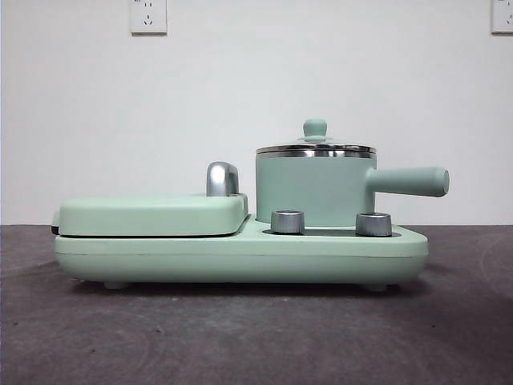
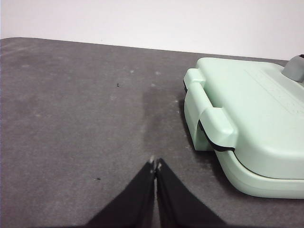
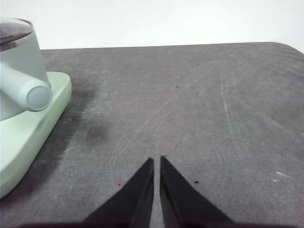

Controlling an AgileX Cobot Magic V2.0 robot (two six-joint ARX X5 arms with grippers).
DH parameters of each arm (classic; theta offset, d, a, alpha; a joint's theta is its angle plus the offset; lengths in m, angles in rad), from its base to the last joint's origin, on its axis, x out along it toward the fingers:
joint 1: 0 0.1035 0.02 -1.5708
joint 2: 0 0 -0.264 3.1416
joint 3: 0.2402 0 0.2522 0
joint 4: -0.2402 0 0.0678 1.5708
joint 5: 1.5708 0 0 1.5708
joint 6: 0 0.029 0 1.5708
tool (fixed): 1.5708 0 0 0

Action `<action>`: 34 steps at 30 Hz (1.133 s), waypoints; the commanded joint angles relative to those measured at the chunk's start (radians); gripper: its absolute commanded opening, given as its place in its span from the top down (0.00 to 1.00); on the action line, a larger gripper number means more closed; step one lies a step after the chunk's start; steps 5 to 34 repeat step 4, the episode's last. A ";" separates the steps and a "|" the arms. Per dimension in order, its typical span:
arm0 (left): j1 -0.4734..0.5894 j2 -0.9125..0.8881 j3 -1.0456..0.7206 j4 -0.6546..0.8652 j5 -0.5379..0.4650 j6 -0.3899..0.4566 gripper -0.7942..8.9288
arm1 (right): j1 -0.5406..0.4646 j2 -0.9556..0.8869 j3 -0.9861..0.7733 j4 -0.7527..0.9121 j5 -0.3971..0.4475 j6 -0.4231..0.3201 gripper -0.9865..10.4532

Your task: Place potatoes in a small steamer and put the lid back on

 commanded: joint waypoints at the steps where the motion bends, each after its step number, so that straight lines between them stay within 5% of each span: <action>1: 0.001 -0.001 -0.019 -0.007 0.000 0.001 0.91 | 0.001 0.000 -0.005 0.010 0.003 -0.008 0.90; 34: 0.001 -0.001 -0.019 -0.007 0.000 0.001 0.91 | 0.001 0.000 -0.005 0.010 0.003 -0.009 0.90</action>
